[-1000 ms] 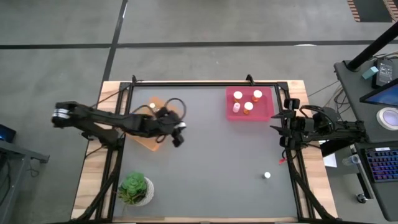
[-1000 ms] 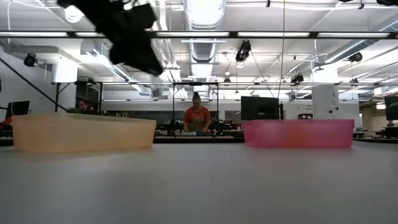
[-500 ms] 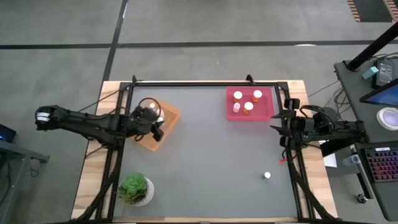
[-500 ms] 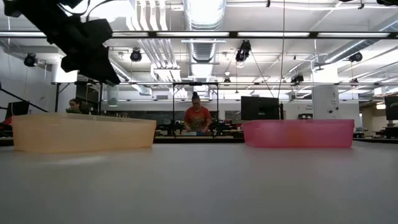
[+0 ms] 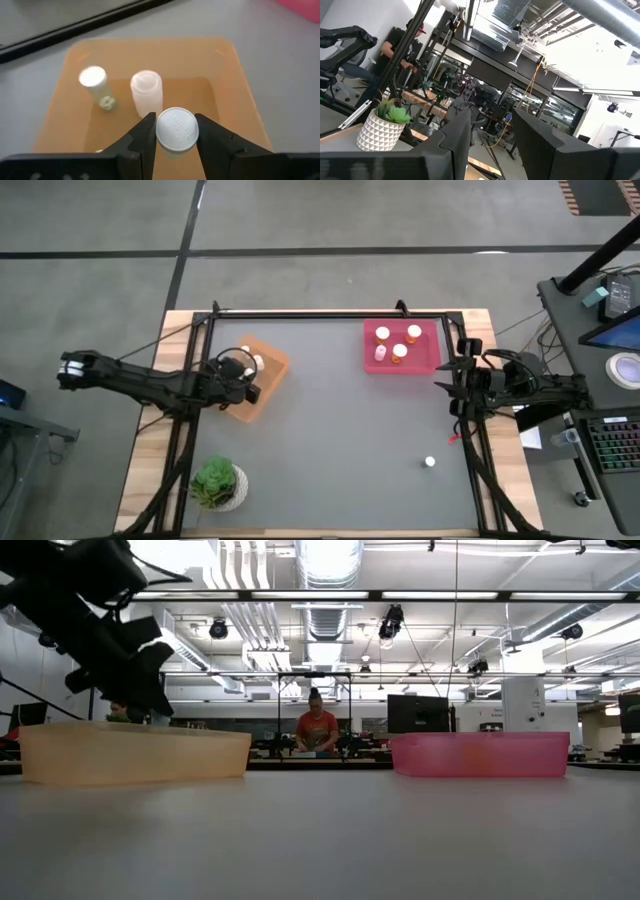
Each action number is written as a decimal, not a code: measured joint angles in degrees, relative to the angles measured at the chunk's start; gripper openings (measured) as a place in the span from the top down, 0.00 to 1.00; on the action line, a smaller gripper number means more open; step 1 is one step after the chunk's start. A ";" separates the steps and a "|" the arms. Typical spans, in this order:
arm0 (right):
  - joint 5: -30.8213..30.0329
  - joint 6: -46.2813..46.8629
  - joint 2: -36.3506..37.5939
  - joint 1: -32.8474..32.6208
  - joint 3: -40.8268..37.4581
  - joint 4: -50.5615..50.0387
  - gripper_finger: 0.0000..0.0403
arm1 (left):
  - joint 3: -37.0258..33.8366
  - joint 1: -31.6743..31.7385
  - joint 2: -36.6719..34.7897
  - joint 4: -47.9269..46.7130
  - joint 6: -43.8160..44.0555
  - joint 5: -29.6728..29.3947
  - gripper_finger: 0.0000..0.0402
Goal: Pick and place medicine bottles into bin by pill shape (circle, oval)
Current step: Put the blue tablet bottle into the orange bin, then put the blue capsule bottle into the pink bin
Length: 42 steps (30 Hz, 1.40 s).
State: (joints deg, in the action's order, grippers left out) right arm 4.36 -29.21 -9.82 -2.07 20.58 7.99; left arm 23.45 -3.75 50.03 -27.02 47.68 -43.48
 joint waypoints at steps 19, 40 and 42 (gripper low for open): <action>-0.02 -0.37 0.00 0.00 0.00 0.00 0.66 | -1.08 0.26 14.20 6.27 4.55 -0.81 0.74; -0.03 -0.38 0.00 0.01 0.00 -0.04 0.66 | -1.15 0.26 12.79 5.65 4.02 -0.04 0.56; -0.21 -0.37 0.00 0.00 0.00 -0.05 0.66 | -1.15 0.26 12.10 5.25 4.00 -0.02 0.56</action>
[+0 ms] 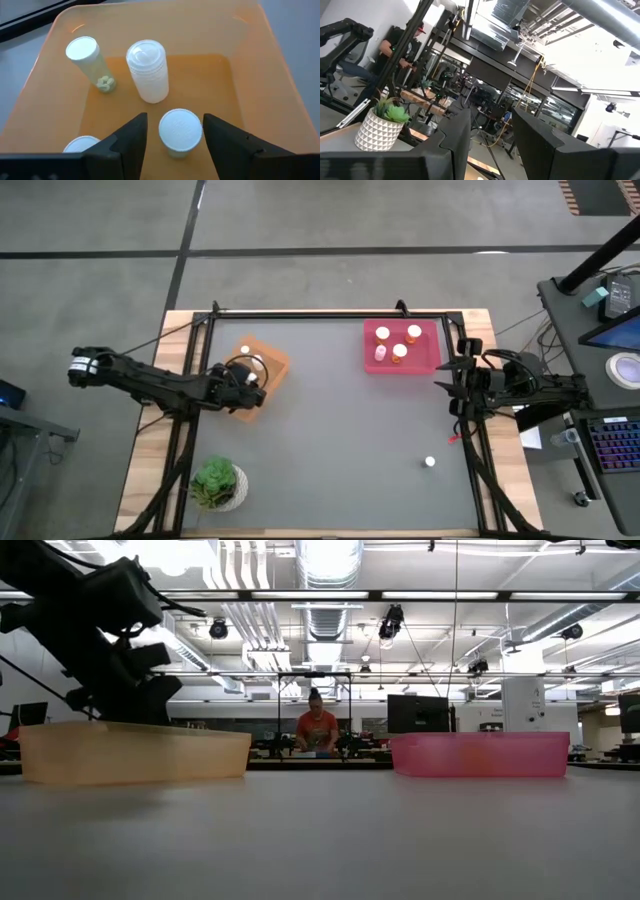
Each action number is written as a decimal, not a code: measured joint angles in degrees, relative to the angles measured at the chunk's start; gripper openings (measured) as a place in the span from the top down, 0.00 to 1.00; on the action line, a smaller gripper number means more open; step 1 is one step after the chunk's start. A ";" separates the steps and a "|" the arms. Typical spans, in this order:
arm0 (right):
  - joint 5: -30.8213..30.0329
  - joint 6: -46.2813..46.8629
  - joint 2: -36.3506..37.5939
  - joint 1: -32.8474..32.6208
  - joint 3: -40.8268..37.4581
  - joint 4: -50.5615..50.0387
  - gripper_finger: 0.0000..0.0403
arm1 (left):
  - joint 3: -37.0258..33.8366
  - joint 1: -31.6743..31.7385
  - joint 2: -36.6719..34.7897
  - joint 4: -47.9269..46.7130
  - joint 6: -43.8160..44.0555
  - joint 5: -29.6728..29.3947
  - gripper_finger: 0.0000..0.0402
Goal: Pick and place medicine bottles into bin by pill shape (circle, oval)
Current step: Put the blue capsule bottle into the pink bin
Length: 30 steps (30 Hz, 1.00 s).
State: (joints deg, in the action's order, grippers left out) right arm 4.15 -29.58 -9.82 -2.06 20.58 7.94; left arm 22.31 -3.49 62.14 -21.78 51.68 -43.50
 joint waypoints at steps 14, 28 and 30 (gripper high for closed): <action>-2.73 0.05 0.00 0.00 0.00 -0.37 0.66 | 6.73 0.03 -9.33 -0.24 -17.36 0.70 0.55; -2.83 7.68 -0.19 0.00 1.33 -0.41 0.66 | 11.08 0.02 -11.00 27.51 -50.94 11.68 0.55; -2.78 10.69 -0.44 0.00 1.48 -0.49 0.66 | 11.07 0.02 -10.23 29.69 -53.02 12.07 0.55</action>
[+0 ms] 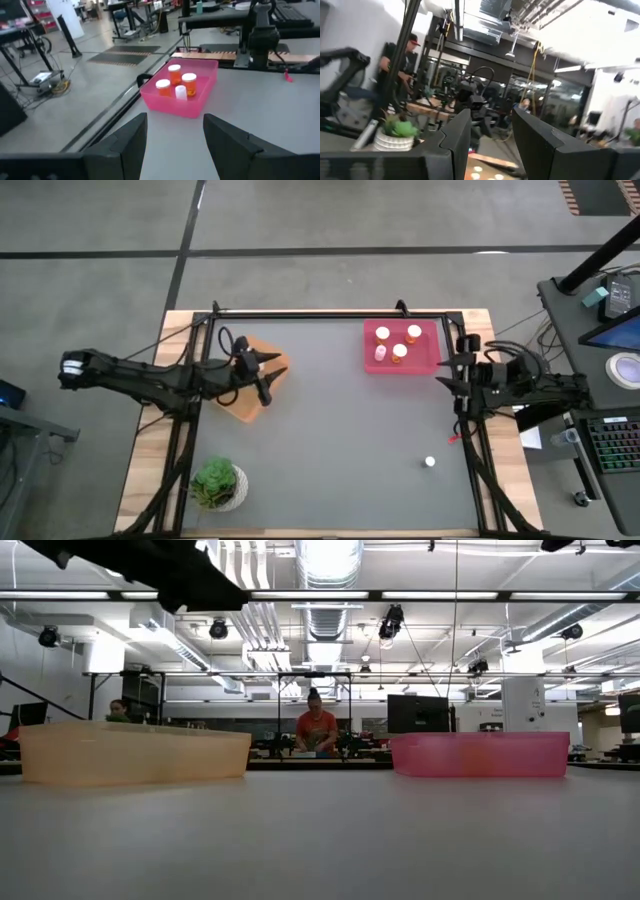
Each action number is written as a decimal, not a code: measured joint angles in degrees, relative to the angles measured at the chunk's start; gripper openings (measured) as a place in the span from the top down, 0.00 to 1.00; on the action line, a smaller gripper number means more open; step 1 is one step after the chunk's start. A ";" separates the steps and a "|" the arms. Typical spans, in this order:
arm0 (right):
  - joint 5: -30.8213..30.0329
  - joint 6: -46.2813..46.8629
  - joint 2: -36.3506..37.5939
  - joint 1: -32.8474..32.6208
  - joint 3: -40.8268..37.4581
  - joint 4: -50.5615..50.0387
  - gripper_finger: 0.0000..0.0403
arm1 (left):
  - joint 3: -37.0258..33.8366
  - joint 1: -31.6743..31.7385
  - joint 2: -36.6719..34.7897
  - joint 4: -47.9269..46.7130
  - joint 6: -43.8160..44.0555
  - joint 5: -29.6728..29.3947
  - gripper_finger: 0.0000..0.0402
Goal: Pick and place medicine bottles into bin by pill shape (circle, oval)
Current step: Put the blue capsule bottle into the pink bin
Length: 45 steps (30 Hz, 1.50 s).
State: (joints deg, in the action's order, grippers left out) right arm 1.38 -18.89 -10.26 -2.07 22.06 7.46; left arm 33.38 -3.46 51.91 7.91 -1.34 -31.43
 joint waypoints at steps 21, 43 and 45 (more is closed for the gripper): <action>11.09 44.81 -17.35 -0.16 10.65 -18.74 0.66 | -0.10 0.00 5.44 6.21 -0.59 0.31 0.55; 12.83 88.77 -47.67 -19.17 32.70 -65.65 0.66 | -0.12 0.02 5.37 7.01 -2.49 -0.49 0.55; 12.42 93.60 -49.96 -21.61 34.48 -69.46 0.66 | -0.12 0.02 5.35 7.13 -2.64 -0.56 0.55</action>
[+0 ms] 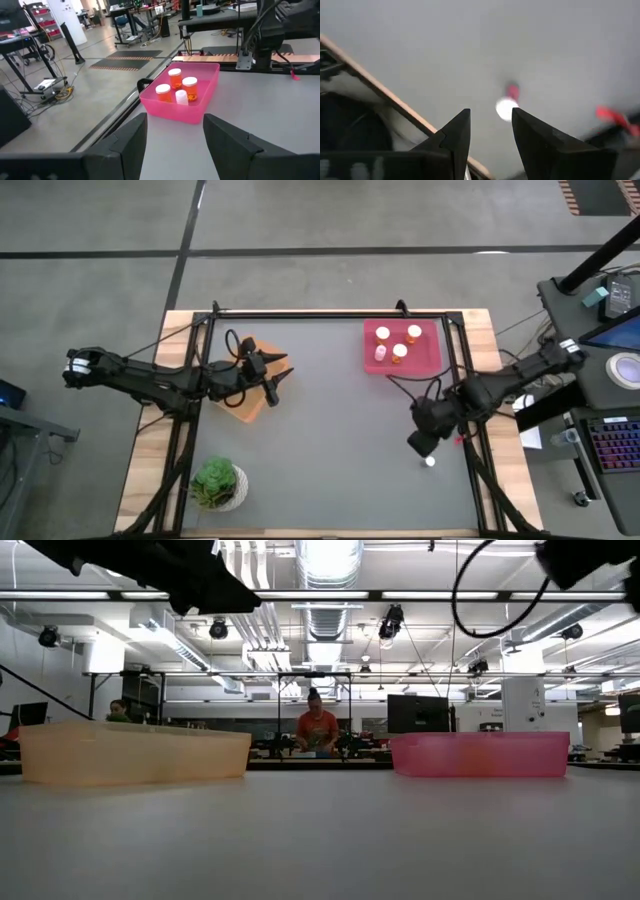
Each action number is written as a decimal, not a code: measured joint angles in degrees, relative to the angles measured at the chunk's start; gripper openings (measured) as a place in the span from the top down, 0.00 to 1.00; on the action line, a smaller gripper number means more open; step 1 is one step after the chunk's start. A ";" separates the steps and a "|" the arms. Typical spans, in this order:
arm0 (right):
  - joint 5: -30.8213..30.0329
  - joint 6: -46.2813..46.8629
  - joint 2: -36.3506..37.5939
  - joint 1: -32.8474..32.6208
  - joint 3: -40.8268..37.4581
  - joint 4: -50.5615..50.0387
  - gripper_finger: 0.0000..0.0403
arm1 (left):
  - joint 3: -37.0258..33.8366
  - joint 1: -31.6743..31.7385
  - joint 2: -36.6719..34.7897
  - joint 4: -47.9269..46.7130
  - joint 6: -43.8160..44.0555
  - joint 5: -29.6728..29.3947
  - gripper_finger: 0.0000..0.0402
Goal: Pick and place medicine bottles into bin by pill shape (circle, oval)
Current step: Put the blue capsule bottle into the pink bin
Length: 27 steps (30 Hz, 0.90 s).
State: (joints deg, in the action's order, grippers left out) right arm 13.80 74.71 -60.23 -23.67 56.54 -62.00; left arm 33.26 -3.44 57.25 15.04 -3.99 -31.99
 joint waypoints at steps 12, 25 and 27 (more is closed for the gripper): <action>-3.32 17.88 -8.69 -9.58 1.47 -5.10 0.66 | -0.02 0.00 -0.99 14.90 -10.35 0.04 0.55; -3.10 21.36 -13.97 -12.39 1.27 -3.37 0.41 | -0.17 -0.04 -1.11 11.43 -10.36 0.20 0.55; -3.12 21.36 -14.64 -12.49 1.14 -2.50 0.38 | -0.17 -0.04 -1.14 11.44 -10.36 0.22 0.55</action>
State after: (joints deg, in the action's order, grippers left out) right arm 10.68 96.07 -74.87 -36.16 57.68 -64.50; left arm 33.08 -3.49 56.12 26.48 -14.35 -31.77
